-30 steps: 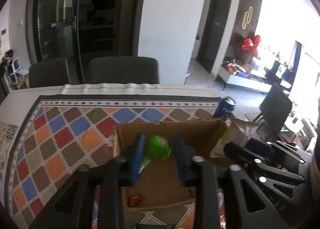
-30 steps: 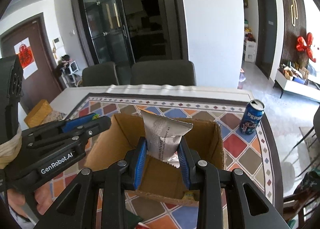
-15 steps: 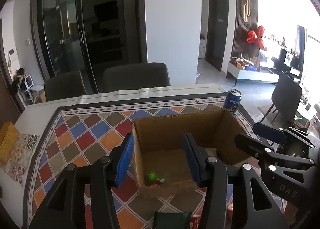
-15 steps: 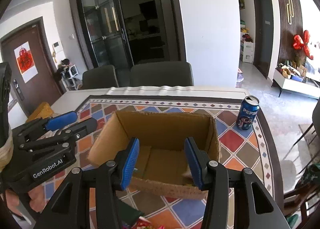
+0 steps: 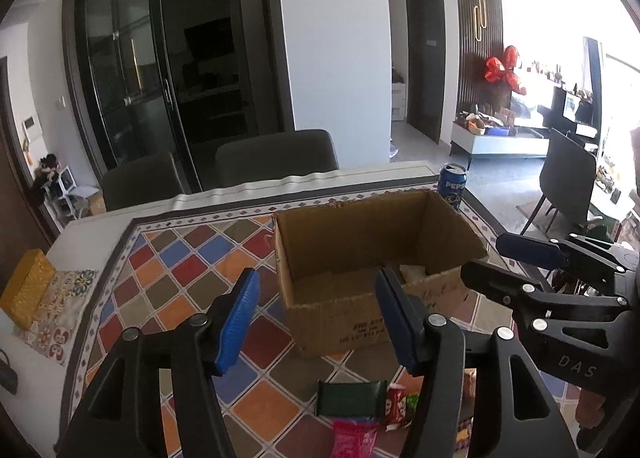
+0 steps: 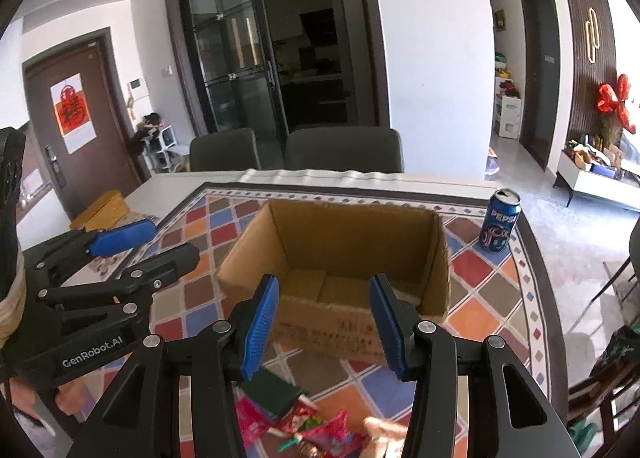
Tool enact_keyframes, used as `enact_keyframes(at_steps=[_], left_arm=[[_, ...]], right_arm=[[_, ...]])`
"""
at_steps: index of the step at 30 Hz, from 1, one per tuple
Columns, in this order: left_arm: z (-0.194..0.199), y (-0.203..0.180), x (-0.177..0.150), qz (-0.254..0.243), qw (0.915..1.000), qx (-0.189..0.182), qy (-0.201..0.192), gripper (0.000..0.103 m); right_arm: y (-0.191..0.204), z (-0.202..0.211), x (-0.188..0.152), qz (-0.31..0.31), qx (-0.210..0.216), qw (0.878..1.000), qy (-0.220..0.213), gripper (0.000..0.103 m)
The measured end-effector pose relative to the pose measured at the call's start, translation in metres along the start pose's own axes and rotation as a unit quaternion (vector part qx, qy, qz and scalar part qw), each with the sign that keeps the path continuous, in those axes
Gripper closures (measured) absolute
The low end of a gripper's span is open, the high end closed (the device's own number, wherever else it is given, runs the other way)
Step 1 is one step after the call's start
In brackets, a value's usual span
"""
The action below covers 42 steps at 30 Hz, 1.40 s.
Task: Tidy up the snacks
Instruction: 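Withdraw both tools from the box back toward the snack pile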
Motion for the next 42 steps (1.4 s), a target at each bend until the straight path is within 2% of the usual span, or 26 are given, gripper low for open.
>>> enact_keyframes(at_steps=[10, 16, 27, 37, 42], left_arm=[[0.032, -0.004, -0.022, -0.007, 0.9999, -0.003, -0.007, 0.038], [0.04, -0.006, -0.044, -0.004, 0.9999, -0.009, 0.008, 0.038], [0.043, -0.01, -0.101, 0.005, 0.9974, -0.023, 0.068, 0.037], [0.037, -0.017, -0.149, 0.008, 0.9918, -0.033, 0.123, 0.037], [0.025, -0.021, -0.176, 0.013, 0.986, -0.047, 0.159, 0.037]], right_arm=[[0.023, 0.025, -0.023, 0.012, 0.023, 1.0, 0.001, 0.055], [0.031, 0.031, -0.044, 0.003, 0.038, 0.999, 0.017, 0.055], [0.042, 0.041, -0.089, 0.023, 0.037, 0.998, 0.053, 0.055], [0.044, 0.033, -0.141, 0.012, 0.052, 0.991, 0.125, 0.055], [0.04, 0.025, -0.165, 0.017, 0.047, 0.987, 0.155, 0.055]])
Point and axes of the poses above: each gripper's, at about its wrist camera, not at the fingertips, and z roughly against the way its jaws point, y to its left, x to its top, the point moved 8 cm from there along -z, roughly the way its jaws point, and after that the axes turned 11 degrees about -y, right-handed, at the moved point
